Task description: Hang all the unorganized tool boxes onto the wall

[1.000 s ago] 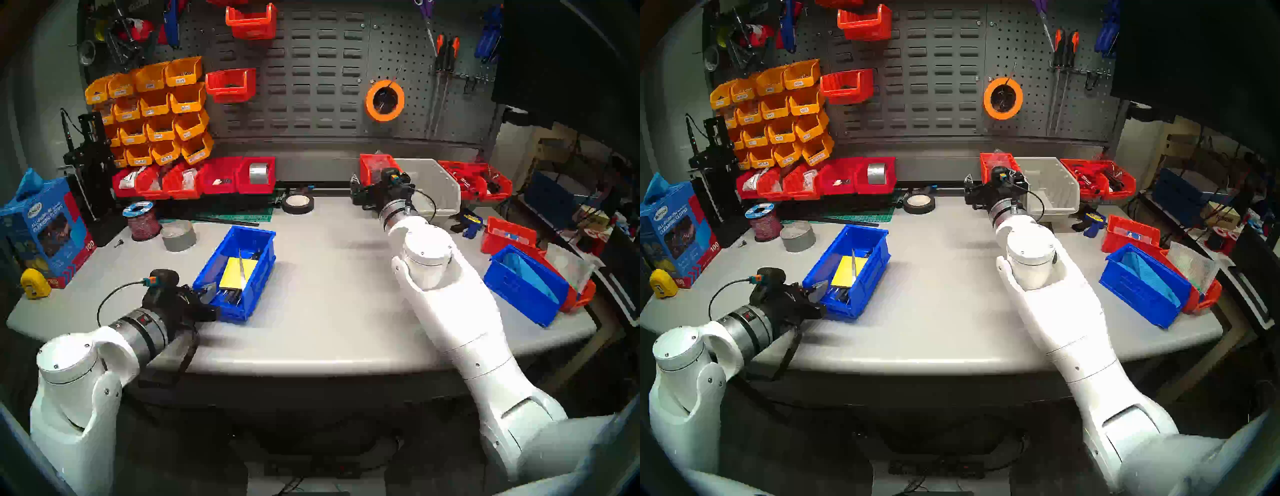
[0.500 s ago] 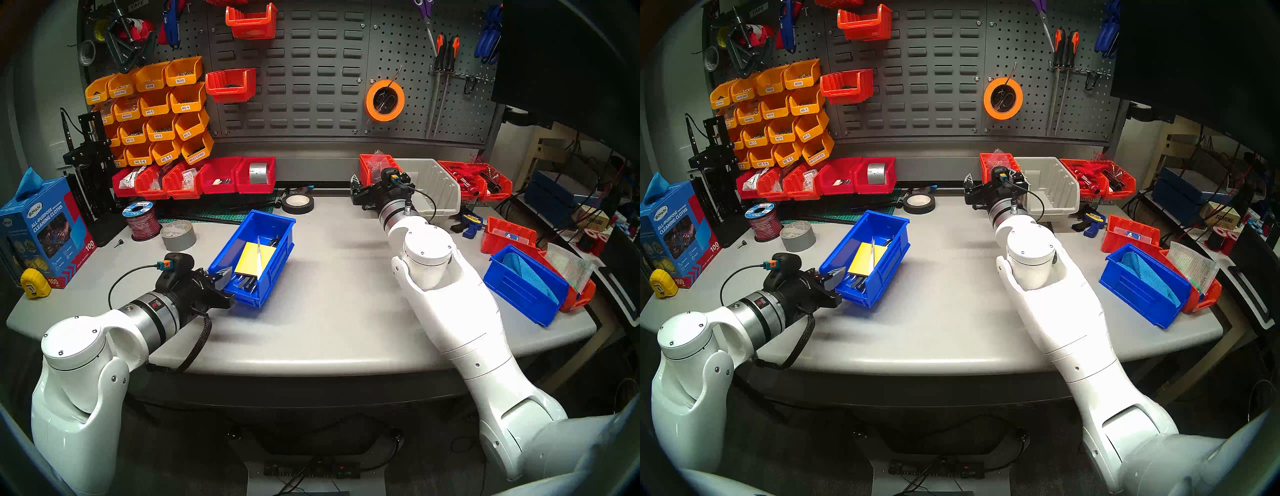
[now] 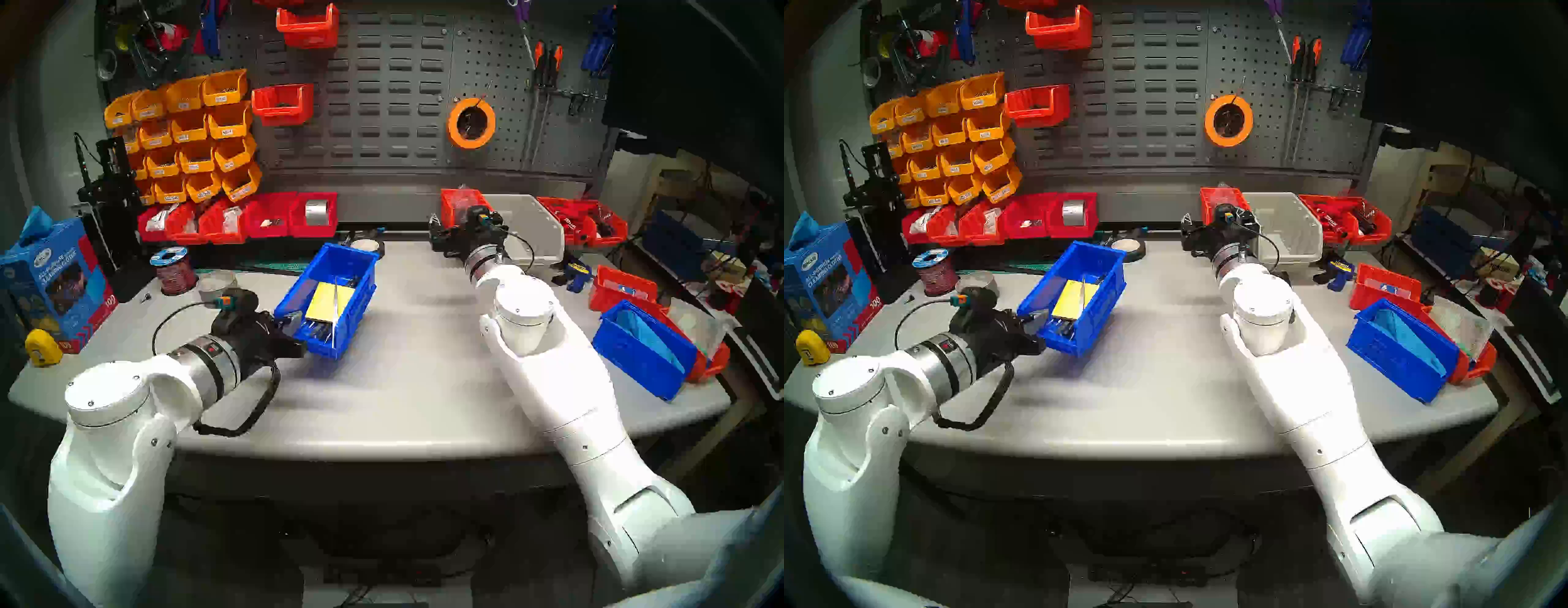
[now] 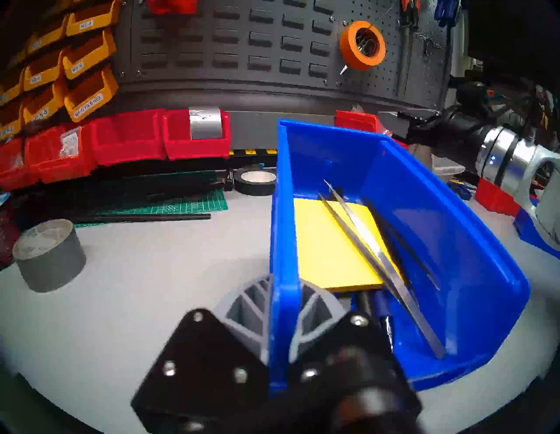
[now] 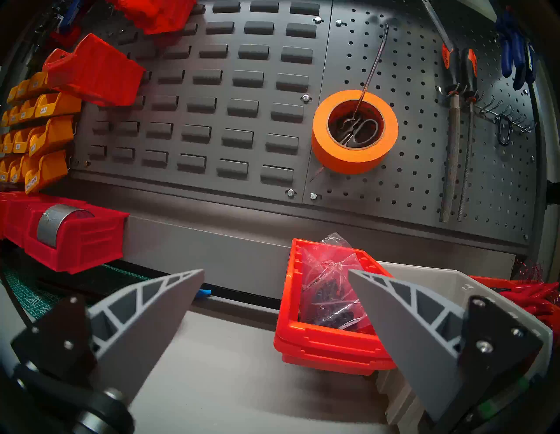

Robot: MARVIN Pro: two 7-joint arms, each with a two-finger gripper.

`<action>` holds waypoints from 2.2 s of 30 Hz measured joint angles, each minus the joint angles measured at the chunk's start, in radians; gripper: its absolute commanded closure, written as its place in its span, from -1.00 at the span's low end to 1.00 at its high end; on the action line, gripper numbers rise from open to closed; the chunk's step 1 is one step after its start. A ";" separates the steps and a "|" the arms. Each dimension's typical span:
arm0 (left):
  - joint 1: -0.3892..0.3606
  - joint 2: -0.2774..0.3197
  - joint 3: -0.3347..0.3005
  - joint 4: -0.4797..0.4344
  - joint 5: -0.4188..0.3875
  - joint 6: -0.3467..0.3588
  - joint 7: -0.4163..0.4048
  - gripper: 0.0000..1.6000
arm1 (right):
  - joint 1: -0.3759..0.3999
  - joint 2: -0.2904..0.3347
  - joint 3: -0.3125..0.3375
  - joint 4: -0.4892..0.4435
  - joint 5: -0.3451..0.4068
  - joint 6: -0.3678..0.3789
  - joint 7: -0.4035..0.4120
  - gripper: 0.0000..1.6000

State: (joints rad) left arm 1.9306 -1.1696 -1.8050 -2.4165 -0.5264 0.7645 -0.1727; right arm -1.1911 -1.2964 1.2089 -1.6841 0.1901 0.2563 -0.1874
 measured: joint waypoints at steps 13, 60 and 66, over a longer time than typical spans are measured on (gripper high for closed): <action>-0.128 0.068 0.024 0.117 -0.107 0.009 0.008 1.00 | 0.000 0.000 0.000 0.000 0.000 0.000 0.000 -1.00; -0.542 -0.168 0.513 0.426 0.098 -0.006 0.291 1.00 | 0.000 -0.001 0.000 0.001 0.000 0.000 0.000 -1.00; -0.594 -0.215 0.514 0.464 0.130 -0.006 0.312 1.00 | 0.000 -0.001 0.000 0.002 0.000 0.000 0.000 -1.00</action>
State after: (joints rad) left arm 1.3371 -1.3842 -1.2907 -1.9521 -0.3968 0.7587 0.1390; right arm -1.1911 -1.2974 1.2092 -1.6820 0.1900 0.2561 -0.1872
